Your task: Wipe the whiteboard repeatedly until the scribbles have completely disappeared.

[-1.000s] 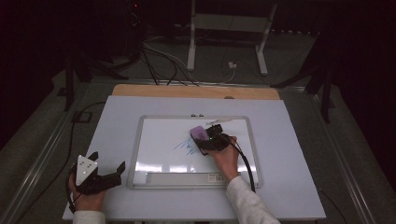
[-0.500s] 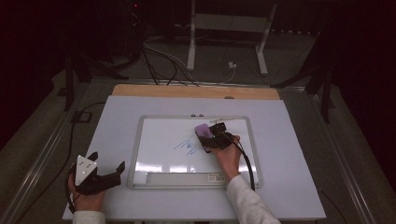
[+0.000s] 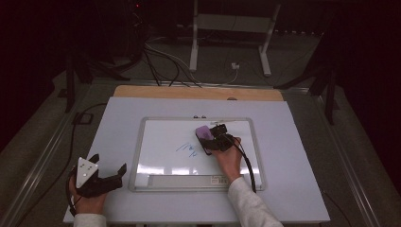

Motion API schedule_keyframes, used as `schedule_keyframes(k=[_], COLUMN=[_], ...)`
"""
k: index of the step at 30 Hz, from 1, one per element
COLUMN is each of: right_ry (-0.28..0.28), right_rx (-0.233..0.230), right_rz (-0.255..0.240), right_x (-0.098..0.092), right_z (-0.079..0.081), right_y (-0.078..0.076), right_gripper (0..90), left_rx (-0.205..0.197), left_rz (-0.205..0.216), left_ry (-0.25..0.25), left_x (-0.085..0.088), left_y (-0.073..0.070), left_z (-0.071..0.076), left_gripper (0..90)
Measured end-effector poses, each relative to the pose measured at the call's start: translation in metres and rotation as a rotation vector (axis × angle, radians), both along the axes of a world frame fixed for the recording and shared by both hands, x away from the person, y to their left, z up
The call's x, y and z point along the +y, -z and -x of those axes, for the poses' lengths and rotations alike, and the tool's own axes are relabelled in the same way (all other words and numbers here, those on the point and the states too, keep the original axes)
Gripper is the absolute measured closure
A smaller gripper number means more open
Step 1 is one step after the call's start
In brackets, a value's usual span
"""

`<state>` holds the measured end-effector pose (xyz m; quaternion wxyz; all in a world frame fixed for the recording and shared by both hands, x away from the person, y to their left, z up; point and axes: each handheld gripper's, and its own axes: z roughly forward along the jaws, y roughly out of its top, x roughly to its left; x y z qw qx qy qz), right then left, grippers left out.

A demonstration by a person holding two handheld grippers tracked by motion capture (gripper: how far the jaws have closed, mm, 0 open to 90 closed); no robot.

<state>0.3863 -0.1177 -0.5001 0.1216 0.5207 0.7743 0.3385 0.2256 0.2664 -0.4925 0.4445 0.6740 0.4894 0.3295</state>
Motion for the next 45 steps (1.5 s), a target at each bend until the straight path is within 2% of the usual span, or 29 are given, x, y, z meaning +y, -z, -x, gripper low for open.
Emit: schedule_keyframes(k=[5,8,10,12,15,16,18,23,25,27,30,32,34,40,43,45], right_ry=[-0.1,-0.12,-0.091,-0.026,0.018,0.016,-0.02,-0.135,-0.154,-0.138,-0.076,-0.047,-0.054,-0.154,-0.153,-0.121], right_rx=[0.009,0.005,-0.002,-0.018,0.002,-0.006,-0.001,0.012,0.011,0.005,-0.011,0.004,-0.003,0.002,0.004,0.0], right_rz=[-0.012,-0.001,0.003,0.023,-0.007,0.006,-0.005,-0.015,-0.012,-0.006,0.011,-0.01,-0.001,-0.012,-0.012,-0.004], right_x=[0.017,0.019,0.015,0.006,-0.002,0.0,0.006,0.026,0.028,0.024,0.014,0.007,0.01,0.031,0.029,0.024], right_z=[0.011,0.012,0.009,0.003,-0.002,0.0,0.003,0.016,0.017,0.015,0.008,0.004,0.006,0.019,0.017,0.014], right_y=[0.0,-0.001,0.0,-0.001,0.0,0.0,0.0,0.0,0.0,0.0,0.0,0.0,0.0,0.0,0.0,0.0], right_gripper=[41.0,41.1,41.1,41.1,41.0,41.0,41.1,41.0,41.0,41.0,41.0,41.1,41.1,41.1,41.0,41.1], left_rx=[0.001,-0.001,-0.001,-0.001,0.001,0.001,0.001,-0.003,-0.001,-0.002,-0.005,-0.002,-0.001,-0.002,-0.002,-0.003], left_rz=[-0.002,0.0,0.001,0.002,0.001,0.0,-0.002,0.001,0.0,0.002,0.004,0.003,-0.001,0.001,0.002,0.003], left_ry=[0.0,-0.002,-0.004,-0.004,-0.002,0.0,0.001,-0.001,-0.003,-0.003,-0.004,-0.002,0.001,0.0,-0.003,-0.003], left_x=[-0.001,0.0,0.001,0.001,0.001,0.0,-0.001,0.0,0.001,0.001,0.001,0.001,0.0,0.0,0.001,0.001], left_y=[0.0,-0.001,-0.001,-0.001,0.0,0.0,0.0,-0.001,-0.001,-0.001,-0.001,-0.001,0.0,-0.001,-0.001,-0.001], left_z=[0.0,0.001,0.001,0.001,0.0,0.0,0.0,0.001,0.001,0.001,0.001,0.001,0.0,0.001,0.001,0.001], left_gripper=[0.6,0.6,0.6,0.6,0.6,0.6,0.6,0.6,0.6,0.6,0.6,0.6,0.6,0.6,0.6,0.6])
